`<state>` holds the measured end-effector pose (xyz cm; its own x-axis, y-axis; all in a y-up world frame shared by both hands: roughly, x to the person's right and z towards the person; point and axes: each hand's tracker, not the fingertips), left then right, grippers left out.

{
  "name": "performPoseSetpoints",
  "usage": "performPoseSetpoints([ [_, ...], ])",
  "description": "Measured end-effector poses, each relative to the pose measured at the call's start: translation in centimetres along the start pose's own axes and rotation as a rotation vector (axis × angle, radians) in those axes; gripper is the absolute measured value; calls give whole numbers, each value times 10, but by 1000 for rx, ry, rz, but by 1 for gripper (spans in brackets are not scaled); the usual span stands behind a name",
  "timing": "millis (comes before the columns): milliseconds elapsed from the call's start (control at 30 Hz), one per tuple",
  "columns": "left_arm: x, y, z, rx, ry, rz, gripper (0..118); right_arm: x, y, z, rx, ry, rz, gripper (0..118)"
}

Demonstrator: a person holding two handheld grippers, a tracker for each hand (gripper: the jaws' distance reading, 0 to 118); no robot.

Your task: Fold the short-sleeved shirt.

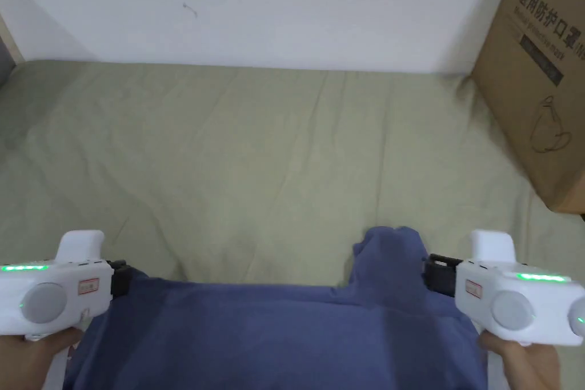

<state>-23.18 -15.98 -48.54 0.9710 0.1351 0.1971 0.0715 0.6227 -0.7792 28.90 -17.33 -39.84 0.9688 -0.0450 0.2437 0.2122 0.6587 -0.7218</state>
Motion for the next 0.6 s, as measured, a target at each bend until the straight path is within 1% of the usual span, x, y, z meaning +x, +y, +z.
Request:
performPoseSetpoints([
  [33,2,1,9,8,-3,-7,3,1,1,-16,-38,-4,5,110],
  [67,2,1,17,19,-4,-6,3,1,2,-32,-55,-8,-4,110],
  [167,3,1,32,24,-24,5,3,-1,-1,-68,-135,-55,24,108],
  [200,1,1,33,26,-23,9,3,-1,-2,-76,-158,-62,30,102],
  [233,0,0,34,26,-23,17,3,-1,-4,-84,-184,-60,33,91],
  [267,-2,-1,33,22,-17,25,3,-1,-6,-90,-213,-70,36,71],
  [300,-4,-2,33,20,-15,33,3,-1,-9,-93,-237,-75,23,67],
  [333,-6,-4,33,17,-14,40,3,0,-11,-92,-226,-58,10,64],
  [367,-8,-6,33,11,-11,50,3,-1,-10,-84,-200,-67,6,52],
  [400,-11,-7,31,9,-9,57,3,0,-7,-80,-201,-59,0,16],
  [433,-13,-9,31,7,-6,66,3,-5,-7,-70,-200,-47,9,0],
  [467,-15,-11,32,7,1,78,3,-7,-7,-63,-193,-45,64,0],
  [500,-16,-12,33,6,5,93,3,-9,-8,-54,-174,-48,72,0],
  [533,-17,-14,35,11,7,109,3,-7,-8,-45,-167,-24,73,0],
  [600,-19,-18,41,25,10,135,3,-5,-8,-19,-83,-13,84,0],
])
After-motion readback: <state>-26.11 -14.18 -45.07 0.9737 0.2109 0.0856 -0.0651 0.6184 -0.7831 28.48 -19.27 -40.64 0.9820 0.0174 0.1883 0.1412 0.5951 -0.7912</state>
